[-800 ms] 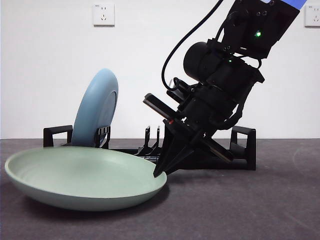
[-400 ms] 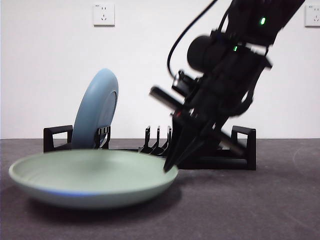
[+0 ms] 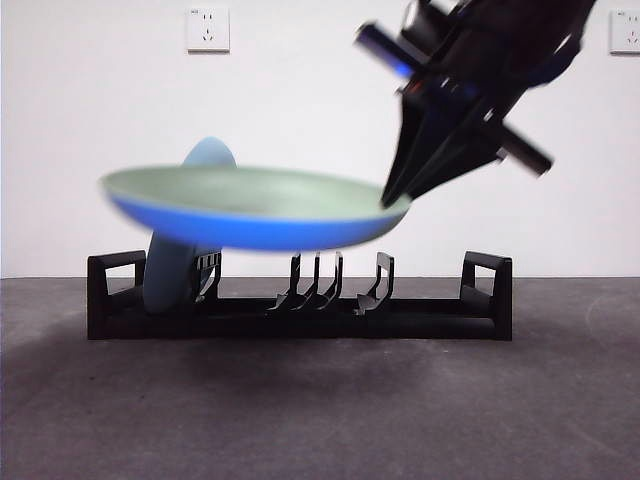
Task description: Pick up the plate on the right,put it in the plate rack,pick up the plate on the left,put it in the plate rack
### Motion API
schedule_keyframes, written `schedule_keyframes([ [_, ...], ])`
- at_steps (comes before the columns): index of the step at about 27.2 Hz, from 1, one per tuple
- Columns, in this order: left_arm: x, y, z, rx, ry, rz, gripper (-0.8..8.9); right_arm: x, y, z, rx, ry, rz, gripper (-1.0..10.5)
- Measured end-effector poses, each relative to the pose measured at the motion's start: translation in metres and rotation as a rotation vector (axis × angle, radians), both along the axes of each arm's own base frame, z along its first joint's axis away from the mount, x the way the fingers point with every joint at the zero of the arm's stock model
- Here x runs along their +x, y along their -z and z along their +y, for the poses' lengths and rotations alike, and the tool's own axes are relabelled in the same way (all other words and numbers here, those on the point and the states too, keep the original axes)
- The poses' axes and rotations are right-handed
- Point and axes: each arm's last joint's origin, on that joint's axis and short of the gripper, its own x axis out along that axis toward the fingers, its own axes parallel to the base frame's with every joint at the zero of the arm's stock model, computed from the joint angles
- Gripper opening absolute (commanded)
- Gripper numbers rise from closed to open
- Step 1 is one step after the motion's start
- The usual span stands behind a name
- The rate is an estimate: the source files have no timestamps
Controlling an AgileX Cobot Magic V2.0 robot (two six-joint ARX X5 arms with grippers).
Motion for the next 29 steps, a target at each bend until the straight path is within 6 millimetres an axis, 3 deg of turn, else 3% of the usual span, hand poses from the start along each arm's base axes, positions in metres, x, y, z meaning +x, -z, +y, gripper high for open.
schedule_keyframes([
  [6, -0.009, 0.033, -0.046, 0.301, 0.035, -0.018, 3.09, 0.000, -0.007, -0.017, -0.006, 0.051, 0.008, -0.1],
  [13, -0.015, 0.072, -0.091, 0.502, 0.101, -0.019, 2.69, 0.000, -0.005, -0.023, -0.014, 0.057, 0.042, -0.1],
  [19, -0.007, 0.105, -0.114, 0.624, 0.117, 0.033, 2.69, 0.002, -0.005, -0.033, 0.044, 0.030, 0.091, -0.1],
  [23, -0.004, 0.114, -0.121, 0.637, 0.119, 0.038, 2.62, 0.001, -0.003, -0.038, 0.036, 0.026, 0.116, -0.1],
  [25, -0.003, 0.113, -0.122, 0.621, 0.117, 0.030, 1.68, 0.001, -0.003, -0.039, 0.033, 0.021, 0.121, -0.1],
  [27, -0.003, 0.113, -0.122, 0.624, 0.128, 0.022, 0.05, 0.001, -0.003, -0.041, 0.029, 0.014, 0.119, -0.1],
  [29, -0.001, 0.113, -0.121, 0.627, 0.126, 0.023, -0.09, 0.001, -0.002, -0.041, 0.029, 0.009, 0.119, -0.1],
])
